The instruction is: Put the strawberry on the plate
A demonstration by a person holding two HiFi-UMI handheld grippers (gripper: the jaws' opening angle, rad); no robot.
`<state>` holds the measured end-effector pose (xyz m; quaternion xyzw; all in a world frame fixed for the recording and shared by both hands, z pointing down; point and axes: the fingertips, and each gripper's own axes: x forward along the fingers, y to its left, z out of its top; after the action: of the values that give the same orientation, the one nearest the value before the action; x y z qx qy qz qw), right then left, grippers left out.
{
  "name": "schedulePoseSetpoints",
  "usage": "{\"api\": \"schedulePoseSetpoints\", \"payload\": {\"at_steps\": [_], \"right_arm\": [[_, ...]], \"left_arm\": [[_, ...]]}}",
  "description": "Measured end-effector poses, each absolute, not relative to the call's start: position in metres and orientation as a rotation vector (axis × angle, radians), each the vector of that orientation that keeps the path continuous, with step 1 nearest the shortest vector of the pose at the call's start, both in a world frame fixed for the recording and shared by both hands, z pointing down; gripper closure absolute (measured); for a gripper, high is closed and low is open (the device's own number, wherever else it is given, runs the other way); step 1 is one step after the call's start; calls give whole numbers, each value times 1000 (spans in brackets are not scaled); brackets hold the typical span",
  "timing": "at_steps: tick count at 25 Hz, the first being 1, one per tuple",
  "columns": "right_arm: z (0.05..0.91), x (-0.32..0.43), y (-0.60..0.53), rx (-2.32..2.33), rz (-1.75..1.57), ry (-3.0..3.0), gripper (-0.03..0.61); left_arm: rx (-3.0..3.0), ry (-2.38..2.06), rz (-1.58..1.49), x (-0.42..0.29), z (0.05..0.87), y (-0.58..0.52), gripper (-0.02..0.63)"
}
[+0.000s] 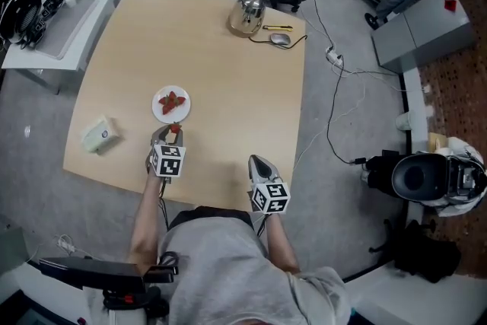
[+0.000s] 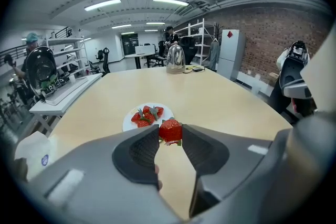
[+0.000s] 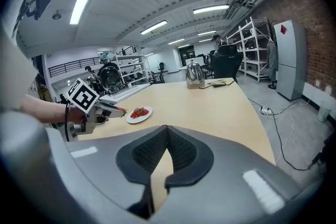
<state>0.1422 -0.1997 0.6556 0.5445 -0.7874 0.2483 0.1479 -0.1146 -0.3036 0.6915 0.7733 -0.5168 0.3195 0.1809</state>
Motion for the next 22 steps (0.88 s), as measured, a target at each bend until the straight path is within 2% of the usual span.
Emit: {"api": "schedulePoseSetpoints", "payload": {"at_steps": [22], "right_arm": [[693,175,-256,1569,848,-2198,572]], "left_arm": [[2026,-1475,1071,-125,756,-363,459]]}}
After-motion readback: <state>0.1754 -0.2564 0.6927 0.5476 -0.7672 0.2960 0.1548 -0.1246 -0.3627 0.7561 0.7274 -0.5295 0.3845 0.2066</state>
